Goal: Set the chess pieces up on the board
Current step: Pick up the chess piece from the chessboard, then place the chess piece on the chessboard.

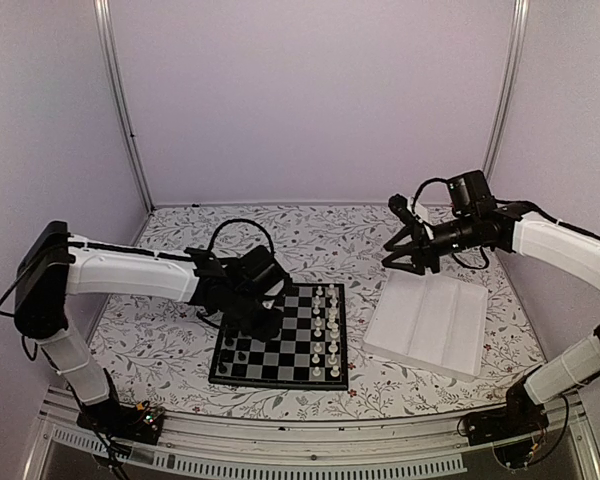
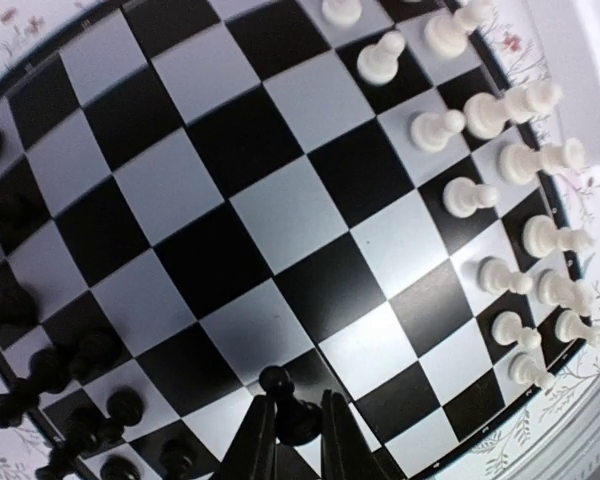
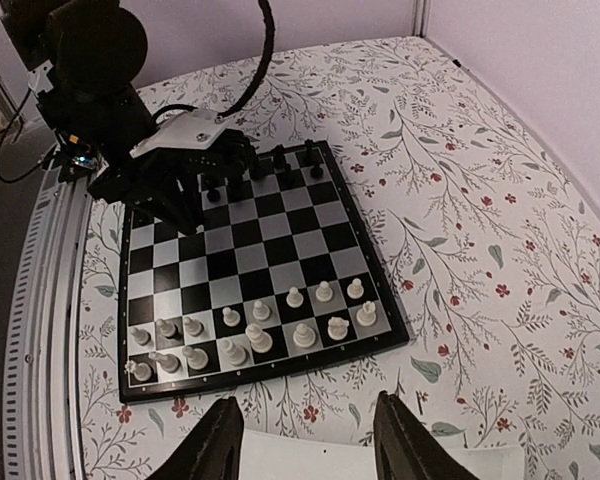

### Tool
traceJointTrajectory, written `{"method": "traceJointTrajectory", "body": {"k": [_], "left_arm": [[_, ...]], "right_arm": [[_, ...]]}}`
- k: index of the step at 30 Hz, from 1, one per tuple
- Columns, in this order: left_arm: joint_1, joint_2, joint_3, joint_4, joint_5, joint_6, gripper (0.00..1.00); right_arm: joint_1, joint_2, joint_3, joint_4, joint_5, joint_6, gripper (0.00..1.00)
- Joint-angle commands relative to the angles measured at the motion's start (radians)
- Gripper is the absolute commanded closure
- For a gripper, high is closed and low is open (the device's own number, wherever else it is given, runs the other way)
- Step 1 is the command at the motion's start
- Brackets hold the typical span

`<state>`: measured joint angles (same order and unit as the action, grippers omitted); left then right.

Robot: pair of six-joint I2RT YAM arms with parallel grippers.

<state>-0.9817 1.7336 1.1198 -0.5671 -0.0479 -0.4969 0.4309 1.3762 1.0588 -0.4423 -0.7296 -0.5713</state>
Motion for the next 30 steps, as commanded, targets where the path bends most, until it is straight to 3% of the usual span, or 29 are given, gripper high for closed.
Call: {"method": "traceJointTrajectory", "body": {"k": [1, 5, 12, 22, 30], "left_arm": [[-0.014, -0.159, -0.159, 0.315, -0.052, 0.137, 0.90], [-0.018, -0.238, -0.275, 0.500, -0.010, 0.192, 0.88], [-0.036, -0.284, -0.368, 0.663, -0.003, 0.262, 0.88], [-0.072, -0.310, -0.413, 0.743, 0.007, 0.296, 0.88], [-0.092, -0.312, -0.414, 0.745, -0.003, 0.301, 0.88]], "right_arm": [[0.042, 0.206, 0.185, -0.126, -0.166, 0.081, 0.55], [0.095, 0.427, 0.371, -0.263, -0.282, 0.090, 0.60], [0.212, 0.664, 0.576, -0.400, -0.392, 0.123, 0.56], [0.316, 0.842, 0.731, -0.464, -0.440, 0.147, 0.55], [0.337, 0.872, 0.753, -0.464, -0.473, 0.152, 0.56]]}}
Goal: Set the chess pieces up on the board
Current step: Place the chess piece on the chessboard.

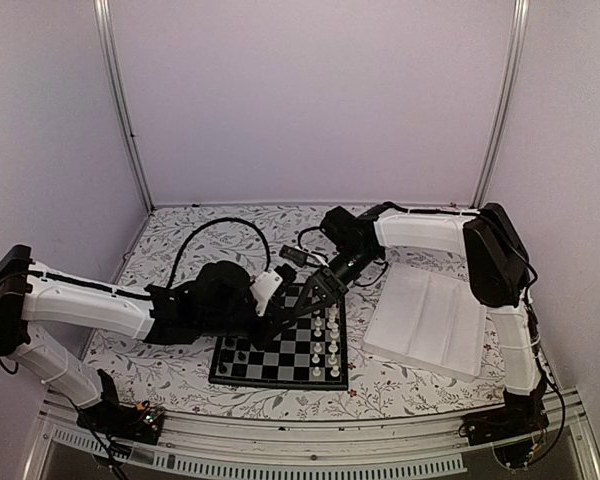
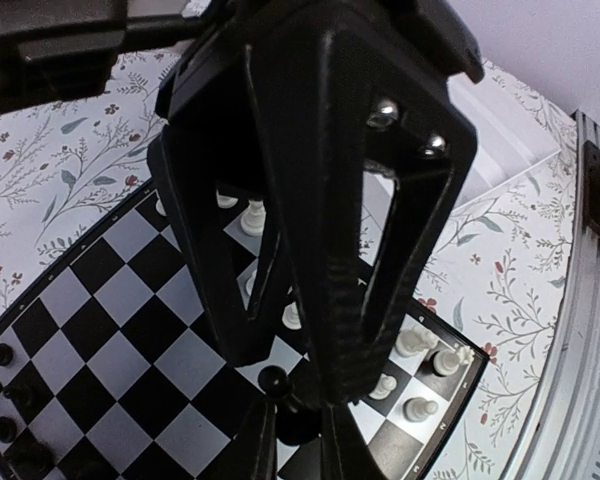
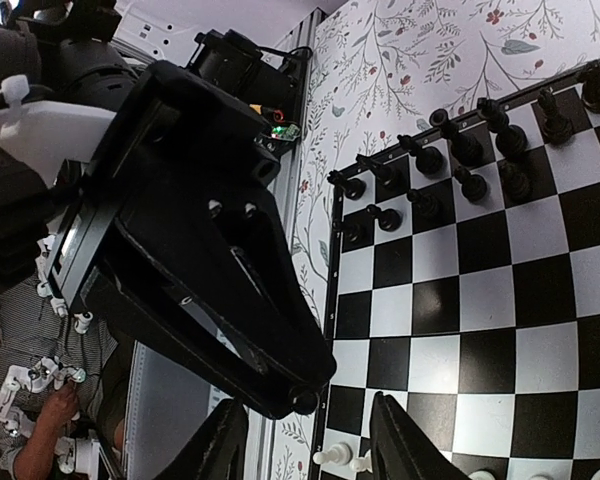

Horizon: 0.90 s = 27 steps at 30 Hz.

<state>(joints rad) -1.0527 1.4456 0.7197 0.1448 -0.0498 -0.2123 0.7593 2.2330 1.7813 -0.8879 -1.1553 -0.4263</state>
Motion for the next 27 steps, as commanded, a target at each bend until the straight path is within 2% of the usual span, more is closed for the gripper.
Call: {"method": "traceJointTrajectory", "body": {"k": [1, 13, 25, 27], "left_arm": [[-0.022, -0.024, -0.014, 0.033, -0.001, 0.016, 0.88], [-0.032, -0.019, -0.006, 0.027, -0.022, 0.007, 0.88], [-0.032, -0.044, -0.017, 0.011, -0.161, -0.032, 0.89], [-0.031, -0.045, -0.021, 0.011, -0.184, -0.034, 0.87]], "right_arm": [[0.009, 0.017, 0.031, -0.016, -0.051, 0.010, 0.57], [0.025, 0.041, 0.061, -0.030, -0.069, 0.007, 0.78], [0.058, 0.020, 0.049, -0.027, 0.007, 0.007, 0.81], [0.063, 0.018, 0.050, -0.025, 0.015, 0.006, 0.85]]}}
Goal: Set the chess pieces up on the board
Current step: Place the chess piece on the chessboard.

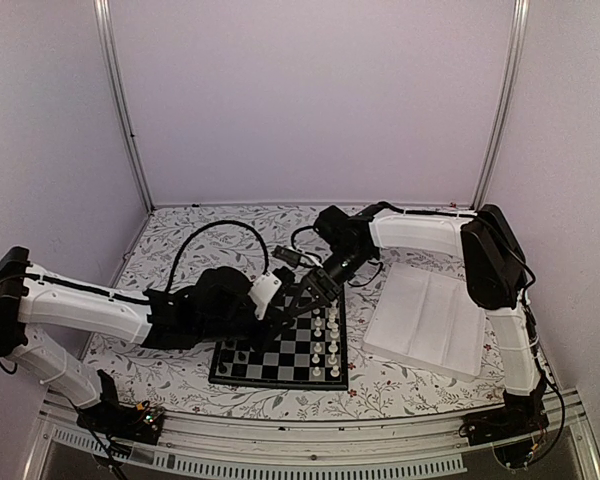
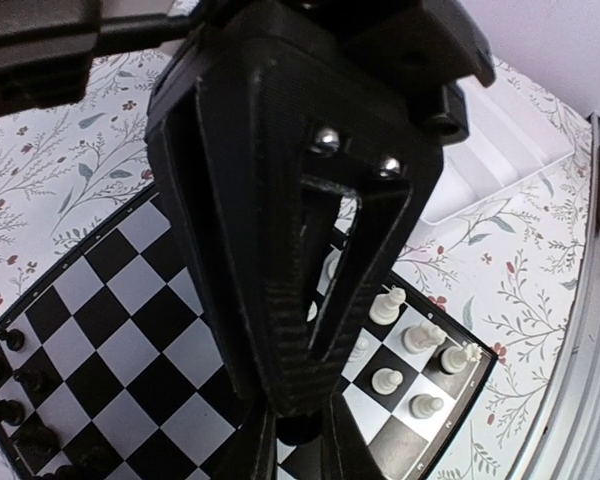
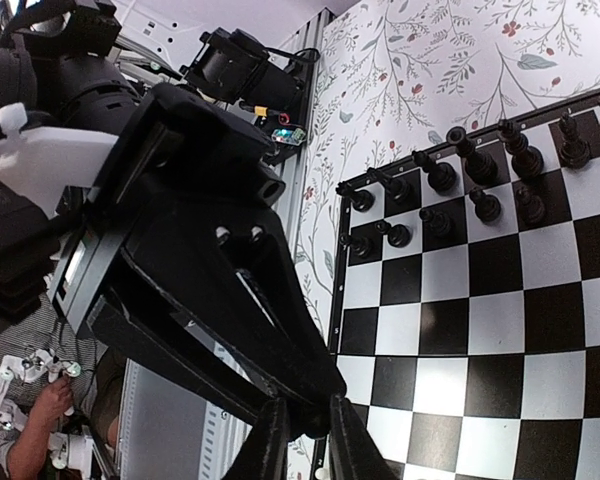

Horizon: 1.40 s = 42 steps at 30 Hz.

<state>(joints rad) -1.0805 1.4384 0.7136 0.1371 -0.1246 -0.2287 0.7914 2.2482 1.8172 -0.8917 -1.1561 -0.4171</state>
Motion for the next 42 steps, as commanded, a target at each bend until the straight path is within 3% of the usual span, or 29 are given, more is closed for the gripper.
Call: {"method": "traceJointTrajectory", "body": {"k": [1, 5, 12, 19, 24, 37, 40, 42], "left_arm": [[-0.003, -0.036, -0.014, 0.015, -0.115, -0.017, 0.86], [-0.004, -0.029, -0.003, -0.023, -0.142, -0.031, 0.73], [-0.014, -0.127, -0.046, -0.110, -0.069, -0.030, 0.54], [-0.027, -0.338, -0.093, -0.289, -0.116, -0.090, 0.51], [-0.026, -0.488, -0.120, -0.362, -0.224, -0.111, 0.48], [-0.025, -0.515, -0.113, -0.408, -0.291, -0.110, 0.47], [-0.024, -0.520, -0.111, -0.409, -0.285, -0.113, 0.47], [-0.024, -0.525, -0.108, -0.417, -0.281, -0.112, 0.47]], "right_arm": [[0.032, 0.001, 0.015, -0.018, 0.023, -0.004, 0.87], [0.040, -0.012, 0.033, -0.001, 0.131, -0.005, 0.92], [0.061, -0.047, 0.039, 0.066, 0.395, -0.003, 0.93], [0.144, -0.067, 0.000, 0.176, 0.757, -0.057, 0.93], [0.193, -0.020, 0.024, 0.192, 0.920, -0.086, 0.93], [0.223, 0.058, 0.086, 0.173, 0.965, -0.101, 0.92], [0.223, 0.070, 0.103, 0.163, 0.962, -0.097, 0.77], [0.223, 0.067, 0.103, 0.162, 0.961, -0.095, 0.72]]}}
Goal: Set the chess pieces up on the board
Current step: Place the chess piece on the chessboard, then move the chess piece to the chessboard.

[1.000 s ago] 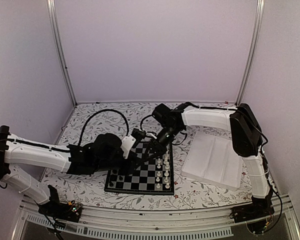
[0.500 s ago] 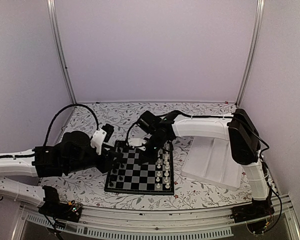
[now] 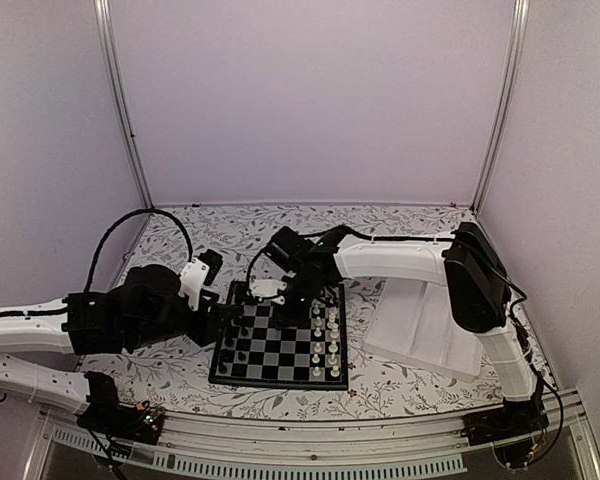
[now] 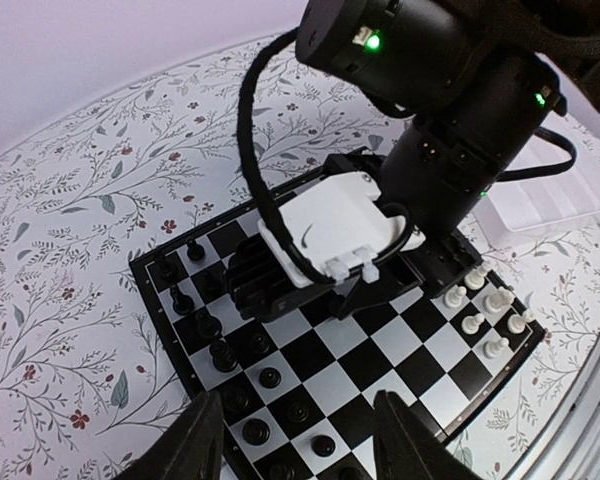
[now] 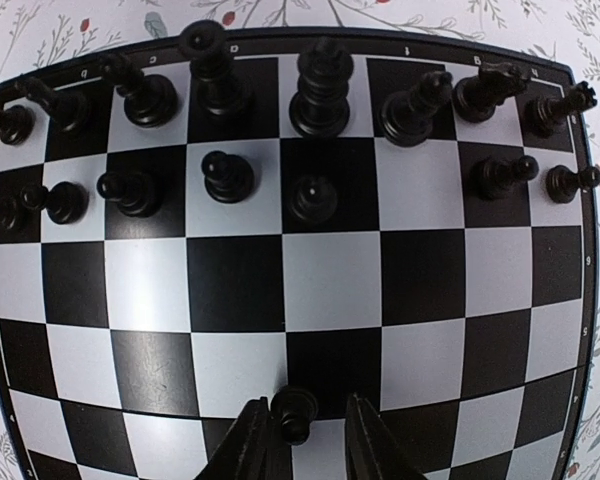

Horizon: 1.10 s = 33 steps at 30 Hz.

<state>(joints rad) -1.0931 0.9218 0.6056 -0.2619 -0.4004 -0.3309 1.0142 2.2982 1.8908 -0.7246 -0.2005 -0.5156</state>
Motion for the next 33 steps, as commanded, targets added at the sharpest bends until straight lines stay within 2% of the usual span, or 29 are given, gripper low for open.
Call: {"method": "traceJointTrajectory", "body": {"k": [1, 7, 10, 15, 19, 23, 27, 33], "left_arm": [[-0.011, -0.010, 0.002, -0.023, -0.003, -0.006, 0.47], [-0.011, 0.005, 0.029, -0.041, 0.018, 0.017, 0.47], [-0.010, 0.057, 0.068, -0.045, 0.057, 0.052, 0.46], [0.015, 0.248, 0.199, -0.105, 0.095, 0.099, 0.46], [0.127, 0.408, 0.278, -0.124, 0.263, 0.111, 0.54], [0.161, 0.523, 0.342, -0.130, 0.344, 0.134, 0.62], [0.177, 0.629, 0.404, -0.146, 0.392, 0.142, 0.63], [0.181, 0.760, 0.485, -0.159, 0.393, 0.136, 0.65]], "right_arm": [[0.000, 0.008, 0.029, -0.007, 0.005, 0.005, 0.70], [-0.014, -0.104, -0.016, -0.036, -0.031, -0.014, 0.64], [-0.055, -0.245, -0.118, -0.026, -0.081, -0.040, 0.61], [-0.187, -0.528, -0.461, 0.062, -0.117, -0.148, 0.58], [-0.384, -0.732, -0.729, 0.132, -0.330, -0.151, 0.58], [-0.515, -0.977, -1.044, 0.310, -0.435, -0.157, 0.55], [-0.611, -1.104, -1.064, 0.359, -0.455, -0.142, 0.52], [-0.619, -1.063, -1.049, 0.332, -0.475, -0.145, 0.52]]}}
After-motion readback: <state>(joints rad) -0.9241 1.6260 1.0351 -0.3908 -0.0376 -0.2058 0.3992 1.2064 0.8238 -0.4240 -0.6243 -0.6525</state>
